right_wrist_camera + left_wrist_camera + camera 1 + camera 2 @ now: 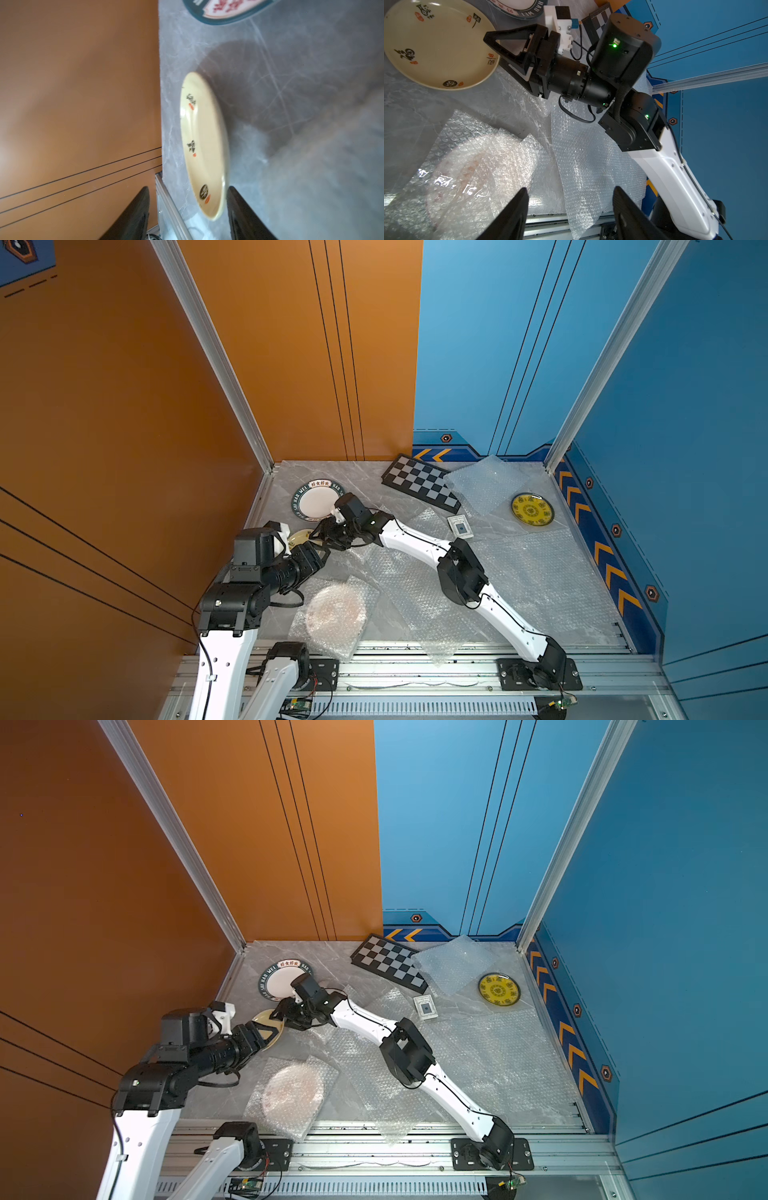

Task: Unpack dinner plates from bubble wrap
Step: Place the plate at the center of the board, then move the bubble wrap to the center of the board.

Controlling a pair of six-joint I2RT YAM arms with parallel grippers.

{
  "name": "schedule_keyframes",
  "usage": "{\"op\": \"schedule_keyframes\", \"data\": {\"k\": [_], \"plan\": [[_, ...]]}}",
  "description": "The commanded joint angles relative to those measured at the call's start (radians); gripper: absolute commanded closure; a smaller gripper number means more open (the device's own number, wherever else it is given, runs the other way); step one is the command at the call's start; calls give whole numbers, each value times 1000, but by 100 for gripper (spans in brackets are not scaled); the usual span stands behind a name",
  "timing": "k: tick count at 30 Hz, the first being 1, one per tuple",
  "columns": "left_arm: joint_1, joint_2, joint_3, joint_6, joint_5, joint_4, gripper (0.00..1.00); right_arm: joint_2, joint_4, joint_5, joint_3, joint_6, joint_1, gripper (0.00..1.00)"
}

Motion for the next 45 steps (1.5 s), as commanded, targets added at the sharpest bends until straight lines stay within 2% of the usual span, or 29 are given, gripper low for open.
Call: {"op": "schedule_keyframes", "data": {"k": [1,9,15,19,22,26,32,45], "plan": [[13,-23,44,16,-11,20,34,-183,-15,9,-80,-66,-15,37],[15,-31,41,7,-19,32,34,-495,-76,51,-457,-135,-65,35],[15,-18,-15,-30,15,71,33,-764,-101,103,-854,-151,-140,35],[12,-2,-30,-40,29,86,33,-851,-126,104,-1042,-160,-165,35],[8,8,-30,-38,29,87,33,-856,-123,119,-1123,-172,-165,34],[2,17,-59,-41,31,91,33,-803,-78,149,-1176,-179,-191,34],[-1,21,-61,-38,39,90,33,-705,-71,184,-1140,-210,-274,35],[4,22,-61,-27,42,67,32,-477,-74,246,-927,-213,-410,34]]}}
